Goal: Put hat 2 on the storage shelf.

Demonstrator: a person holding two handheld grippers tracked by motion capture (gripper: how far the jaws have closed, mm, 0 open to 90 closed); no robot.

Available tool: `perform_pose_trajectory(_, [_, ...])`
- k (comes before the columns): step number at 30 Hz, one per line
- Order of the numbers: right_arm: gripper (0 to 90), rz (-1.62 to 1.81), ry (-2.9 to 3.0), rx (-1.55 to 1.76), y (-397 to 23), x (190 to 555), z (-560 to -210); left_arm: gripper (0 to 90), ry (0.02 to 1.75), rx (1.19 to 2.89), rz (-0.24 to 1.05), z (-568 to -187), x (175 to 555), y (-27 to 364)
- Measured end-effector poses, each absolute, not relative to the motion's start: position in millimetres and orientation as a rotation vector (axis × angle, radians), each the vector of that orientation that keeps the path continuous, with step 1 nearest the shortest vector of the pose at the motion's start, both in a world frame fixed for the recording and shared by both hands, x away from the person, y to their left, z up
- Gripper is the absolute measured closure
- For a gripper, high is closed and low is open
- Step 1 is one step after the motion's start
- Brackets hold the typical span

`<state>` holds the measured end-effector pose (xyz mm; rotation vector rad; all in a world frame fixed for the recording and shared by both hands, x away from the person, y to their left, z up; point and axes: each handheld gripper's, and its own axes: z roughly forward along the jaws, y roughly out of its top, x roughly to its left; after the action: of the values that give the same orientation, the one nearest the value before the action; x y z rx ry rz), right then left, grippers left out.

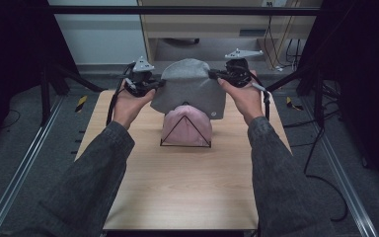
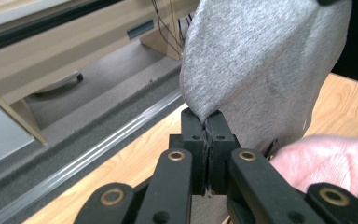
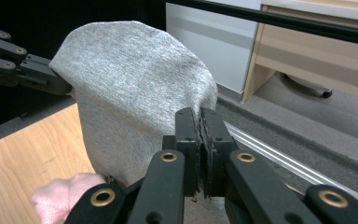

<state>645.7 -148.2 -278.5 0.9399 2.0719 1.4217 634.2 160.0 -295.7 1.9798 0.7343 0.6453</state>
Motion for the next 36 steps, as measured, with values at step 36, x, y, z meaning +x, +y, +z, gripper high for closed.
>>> perform_pose_trajectory(36, [87.0, 1.33, 2.169, 1.033, -138.6, 632.1, -350.1, 88.3, 0.821, 2.052, 0.549, -366.4, 614.6, 165.0])
